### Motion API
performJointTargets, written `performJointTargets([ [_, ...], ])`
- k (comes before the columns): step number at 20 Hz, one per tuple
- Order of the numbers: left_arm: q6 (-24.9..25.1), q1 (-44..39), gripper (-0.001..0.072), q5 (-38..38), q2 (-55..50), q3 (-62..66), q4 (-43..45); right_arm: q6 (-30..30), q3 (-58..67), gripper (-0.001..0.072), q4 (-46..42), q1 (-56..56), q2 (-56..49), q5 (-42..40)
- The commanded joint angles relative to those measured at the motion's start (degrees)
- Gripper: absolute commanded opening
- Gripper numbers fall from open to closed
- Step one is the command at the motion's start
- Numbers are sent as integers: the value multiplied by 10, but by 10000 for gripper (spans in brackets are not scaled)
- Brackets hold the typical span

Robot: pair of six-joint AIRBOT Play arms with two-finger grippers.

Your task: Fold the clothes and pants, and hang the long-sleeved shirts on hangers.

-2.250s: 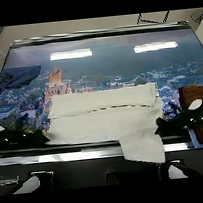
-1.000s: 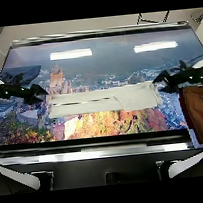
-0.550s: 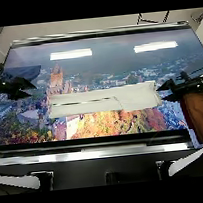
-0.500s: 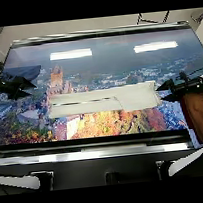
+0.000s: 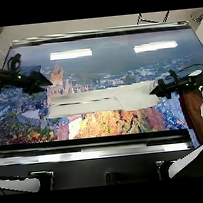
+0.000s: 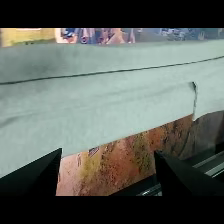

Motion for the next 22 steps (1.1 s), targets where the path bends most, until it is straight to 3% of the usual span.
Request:
performJointTargets([
  [1, 0, -106, 282, 124, -2, -22, -1, 22, 1, 50, 4, 30, 75, -1],
  [2, 0, -146, 145, 184, -7, -40, -1, 35, 1, 50, -3, 45, 103, 0],
  [4, -11, -224, 100, 275, -31, -66, -2, 66, 1, 50, -28, 78, 162, 5],
  [6, -43, -287, 31, 307, -70, -76, -2, 100, 1, 49, -53, 109, 223, 15],
  [9, -94, -350, 30, 349, -126, -76, -33, 139, 1, 49, -68, 142, 307, 15],
  [12, -96, -401, 21, 376, -171, -76, -121, 169, 1, 49, -66, 164, 379, 11],
  [15, -101, -454, 21, 400, -210, -75, -247, 177, 1, 49, -67, 182, 419, 6],
  [18, -101, -502, 21, 484, -233, -75, -373, 191, 1, 49, -66, 183, 430, 6],
  [20, -81, -512, 19, 531, -234, -74, -408, 195, 0, 49, -66, 183, 426, 5],
  [22, -33, -491, 17, 525, -225, -72, -393, 197, 0, 49, -66, 193, 413, -2],
])
